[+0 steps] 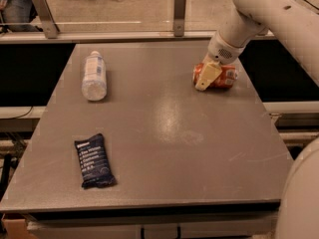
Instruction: Place coke can upright
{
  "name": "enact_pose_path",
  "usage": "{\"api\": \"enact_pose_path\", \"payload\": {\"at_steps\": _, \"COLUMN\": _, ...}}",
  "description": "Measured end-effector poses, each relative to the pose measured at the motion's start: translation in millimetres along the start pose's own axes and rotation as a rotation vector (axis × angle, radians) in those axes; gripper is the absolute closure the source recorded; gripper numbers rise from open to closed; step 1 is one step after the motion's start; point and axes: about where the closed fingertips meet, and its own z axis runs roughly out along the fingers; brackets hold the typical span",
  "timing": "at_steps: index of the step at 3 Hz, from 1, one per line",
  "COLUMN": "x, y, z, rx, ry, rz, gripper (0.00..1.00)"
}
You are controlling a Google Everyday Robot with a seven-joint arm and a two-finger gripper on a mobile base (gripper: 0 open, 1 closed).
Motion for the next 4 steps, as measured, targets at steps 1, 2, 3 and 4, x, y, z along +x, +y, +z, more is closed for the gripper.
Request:
{"api": "enact_pose_path", "payload": {"at_steps": 1, "x": 0, "y": -1, "z": -7, "rx": 0.000, "ry": -0.014, "rz": 0.006, "gripper": 0.64}}
{"api": "enact_pose_path", "payload": {"at_steps": 2, "x": -10, "y": 1, "z": -32, "rx": 0.000, "ry": -0.086, "rz": 0.006, "gripper": 0.87}}
{"api": "enact_pose_path", "payload": {"at_steps": 3, "x": -26, "y": 4, "z": -63, "rx": -0.013, "ry": -0.252, "rz": -0.002, "gripper": 1.00}}
{"api": "enact_pose_path", "payload": {"at_steps": 4, "x": -40, "y": 9, "z": -95, "rx": -0.057, "ry": -0.466, "rz": 0.017, "gripper": 1.00}}
